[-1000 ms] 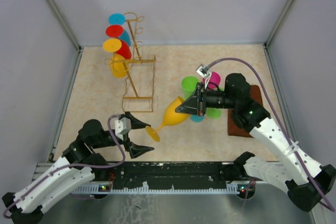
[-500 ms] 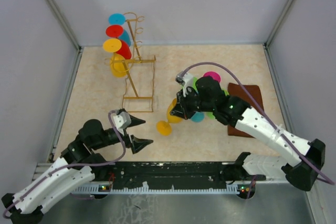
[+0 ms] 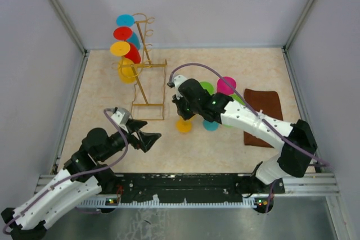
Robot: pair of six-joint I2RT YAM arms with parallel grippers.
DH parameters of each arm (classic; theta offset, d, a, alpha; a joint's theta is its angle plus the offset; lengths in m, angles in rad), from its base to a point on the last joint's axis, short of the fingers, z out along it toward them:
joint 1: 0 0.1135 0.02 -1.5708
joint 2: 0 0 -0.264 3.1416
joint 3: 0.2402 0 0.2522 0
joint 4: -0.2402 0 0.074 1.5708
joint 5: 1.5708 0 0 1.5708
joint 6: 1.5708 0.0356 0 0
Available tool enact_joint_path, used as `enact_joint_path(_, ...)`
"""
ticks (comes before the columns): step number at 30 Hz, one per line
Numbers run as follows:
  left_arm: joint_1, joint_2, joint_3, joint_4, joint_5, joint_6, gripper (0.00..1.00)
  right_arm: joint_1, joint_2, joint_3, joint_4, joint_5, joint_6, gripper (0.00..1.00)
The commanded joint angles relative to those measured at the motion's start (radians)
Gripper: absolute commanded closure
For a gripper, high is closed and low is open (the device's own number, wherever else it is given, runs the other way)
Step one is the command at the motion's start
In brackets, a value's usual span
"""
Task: Take the wine glass off the wine glass rack
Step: Place the wine glass at the center of the board.
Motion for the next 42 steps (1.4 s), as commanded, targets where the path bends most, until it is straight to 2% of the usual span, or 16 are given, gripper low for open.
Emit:
enact_joint_path(1, -0.002, -0.009, 0.065, 0.006, -0.079, -0.096, 0.00, 0.003, 0.048, 0.072, 0.099, 0.113, -0.034, 1.00)
enact_joint_path(8, -0.002, 0.019, 0.144, -0.095, -0.116, -0.084, 0.01, -0.010, 0.134, 0.122, 0.124, 0.110, -0.069, 0.99)
enact_joint_path(15, -0.002, 0.027, 0.164, -0.090, -0.147, -0.084, 0.01, -0.036, 0.191, 0.139, 0.171, 0.096, -0.070, 0.99)
enact_joint_path(21, -0.002, 0.046, 0.215, -0.166, -0.234, -0.042, 0.01, -0.047, 0.269, 0.190, 0.115, 0.133, -0.082, 0.95)
enact_joint_path(28, -0.002, 0.092, 0.280, -0.230, -0.298, -0.034, 0.01, -0.049, 0.265, 0.204, 0.109, 0.134, -0.101, 0.83)
enact_joint_path(36, -0.002, 0.151, 0.354, -0.270, -0.304, -0.043, 0.01, -0.050, 0.270, 0.245, 0.057, 0.150, -0.125, 0.82)
enact_joint_path(42, -0.002, 0.197, 0.452, -0.344, -0.336, -0.027, 0.01, -0.050, 0.242, 0.275, 0.028, 0.150, -0.124, 0.76)
